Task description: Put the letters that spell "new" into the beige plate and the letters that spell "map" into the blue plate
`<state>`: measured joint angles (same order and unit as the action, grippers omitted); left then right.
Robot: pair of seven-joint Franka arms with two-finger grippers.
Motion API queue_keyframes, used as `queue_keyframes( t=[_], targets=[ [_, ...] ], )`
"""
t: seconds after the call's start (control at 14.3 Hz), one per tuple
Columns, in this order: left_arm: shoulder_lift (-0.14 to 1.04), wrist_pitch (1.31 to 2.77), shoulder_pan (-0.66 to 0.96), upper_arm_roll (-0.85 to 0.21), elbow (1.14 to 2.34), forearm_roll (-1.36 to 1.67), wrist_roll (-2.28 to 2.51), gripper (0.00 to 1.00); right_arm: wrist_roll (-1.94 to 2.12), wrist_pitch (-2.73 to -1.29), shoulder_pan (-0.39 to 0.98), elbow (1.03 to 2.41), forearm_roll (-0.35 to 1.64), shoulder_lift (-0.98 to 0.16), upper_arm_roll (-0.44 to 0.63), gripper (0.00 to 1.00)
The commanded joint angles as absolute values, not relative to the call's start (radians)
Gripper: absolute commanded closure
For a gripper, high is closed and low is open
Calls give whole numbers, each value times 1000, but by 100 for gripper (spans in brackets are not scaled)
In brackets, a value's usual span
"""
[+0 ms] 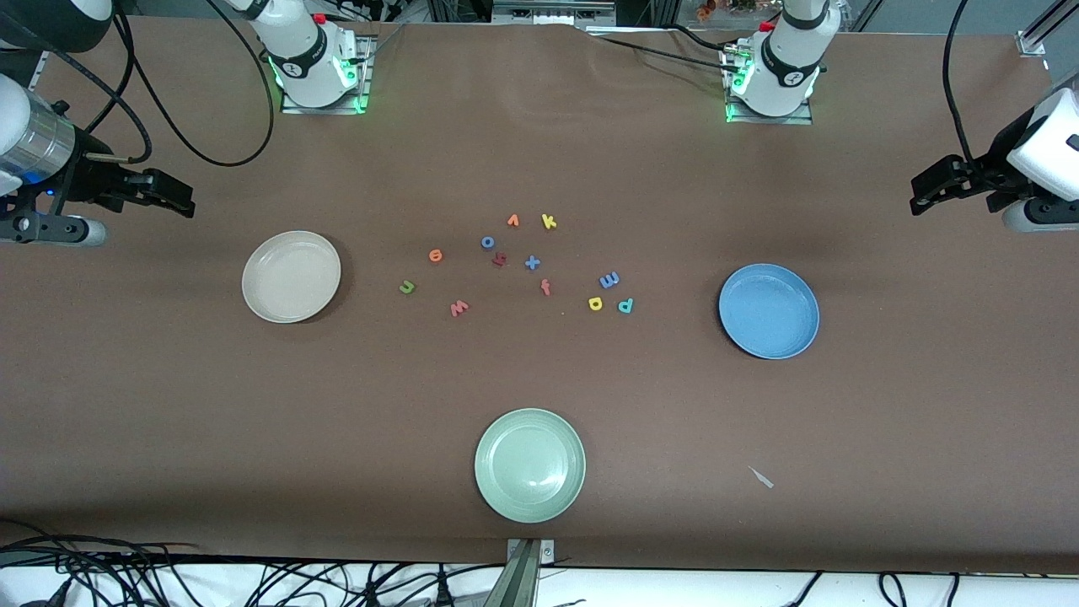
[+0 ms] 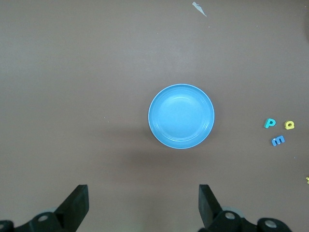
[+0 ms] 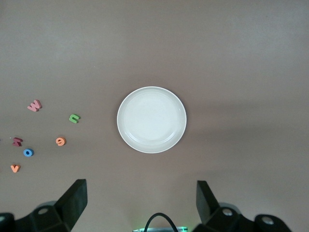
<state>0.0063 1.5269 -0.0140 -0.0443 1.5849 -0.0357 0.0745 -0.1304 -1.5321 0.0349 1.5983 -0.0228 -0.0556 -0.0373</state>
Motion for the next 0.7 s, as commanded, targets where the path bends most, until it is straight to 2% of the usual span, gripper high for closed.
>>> queue_keyframes(
  t=[0.0,0.49,0.63],
  targets=[
    [3,1508,-17,-46,1568,-46,61,0,-117,-1534,29,1614,-12,-43,-41,0],
    [3,1506,-2,-55,1566,-46,63,0,-126,-1535,29,1614,-12,-44,-43,0],
    [6,1508,-2,-98,1560,-48,69,0,-130,-1543,29,1614,-11,-46,-43,0]
  ],
)
